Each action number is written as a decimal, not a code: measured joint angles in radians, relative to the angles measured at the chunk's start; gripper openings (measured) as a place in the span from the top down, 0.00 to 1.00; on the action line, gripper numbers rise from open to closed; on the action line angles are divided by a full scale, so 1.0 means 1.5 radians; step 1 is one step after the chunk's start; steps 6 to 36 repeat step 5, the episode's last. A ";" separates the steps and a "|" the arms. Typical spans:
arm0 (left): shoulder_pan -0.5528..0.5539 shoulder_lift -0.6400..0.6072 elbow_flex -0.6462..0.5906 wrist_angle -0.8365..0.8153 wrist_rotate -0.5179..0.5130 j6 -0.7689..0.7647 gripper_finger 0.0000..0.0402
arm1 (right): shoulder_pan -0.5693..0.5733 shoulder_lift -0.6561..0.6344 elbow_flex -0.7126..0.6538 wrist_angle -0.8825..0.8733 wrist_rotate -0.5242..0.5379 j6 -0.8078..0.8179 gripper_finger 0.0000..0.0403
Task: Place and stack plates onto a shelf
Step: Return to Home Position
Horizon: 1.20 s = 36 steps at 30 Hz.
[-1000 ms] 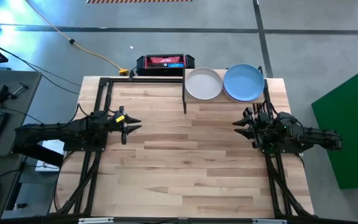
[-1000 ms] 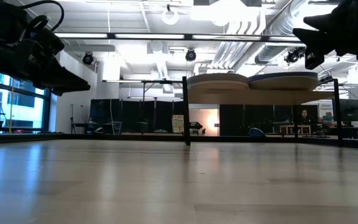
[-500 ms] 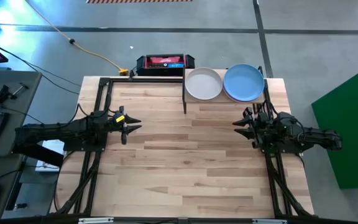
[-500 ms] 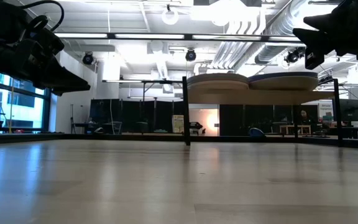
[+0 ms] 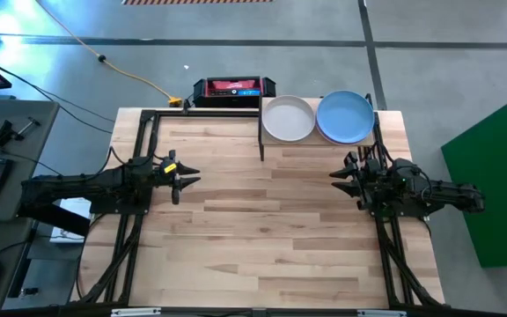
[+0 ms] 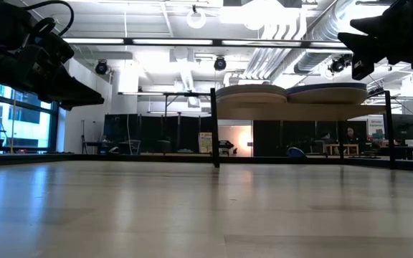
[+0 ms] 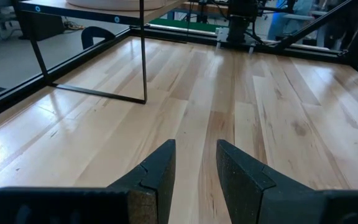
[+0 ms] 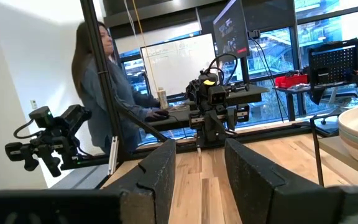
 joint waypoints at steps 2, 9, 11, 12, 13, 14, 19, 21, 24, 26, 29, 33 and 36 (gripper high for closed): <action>0.000 0.000 0.000 0.000 0.000 0.000 0.74 | 0.000 0.000 0.000 0.000 0.000 0.000 0.68; 0.000 0.000 0.000 0.000 0.000 0.000 0.74 | 0.000 0.000 0.000 0.000 0.000 0.000 0.68; 0.000 0.000 0.000 0.000 0.000 0.000 0.74 | 0.000 0.000 0.000 0.000 0.000 0.000 0.68; 0.000 0.000 0.000 0.000 0.000 0.000 0.74 | 0.000 0.000 0.000 0.000 0.000 0.000 0.68; 0.000 0.000 0.000 0.000 0.000 0.000 0.74 | 0.000 0.000 0.000 0.000 0.000 0.000 0.68; 0.000 0.000 0.000 0.000 0.000 0.000 0.74 | 0.000 0.000 0.000 0.000 0.000 0.000 0.68; 0.000 0.000 0.000 0.000 0.000 0.000 0.74 | 0.000 0.000 0.000 0.000 0.000 0.000 0.68; 0.000 0.000 0.000 0.000 0.000 0.000 0.74 | 0.000 0.000 0.000 0.000 0.000 0.000 0.68; 0.000 0.000 0.000 0.000 0.000 0.000 0.74 | 0.000 0.000 0.000 0.000 0.000 0.000 0.68; 0.000 0.000 0.000 0.000 0.000 0.000 0.74 | 0.000 0.000 0.000 0.000 0.000 0.000 0.68; 0.000 0.000 0.000 0.000 0.000 0.000 0.74 | 0.000 0.000 0.000 0.000 0.000 0.000 0.68; 0.000 0.000 0.000 0.000 0.000 0.000 0.74 | 0.000 0.000 0.000 0.000 0.000 0.000 0.68; 0.000 0.000 0.000 0.000 0.000 0.000 0.74 | 0.000 0.000 0.000 0.000 0.000 0.000 0.68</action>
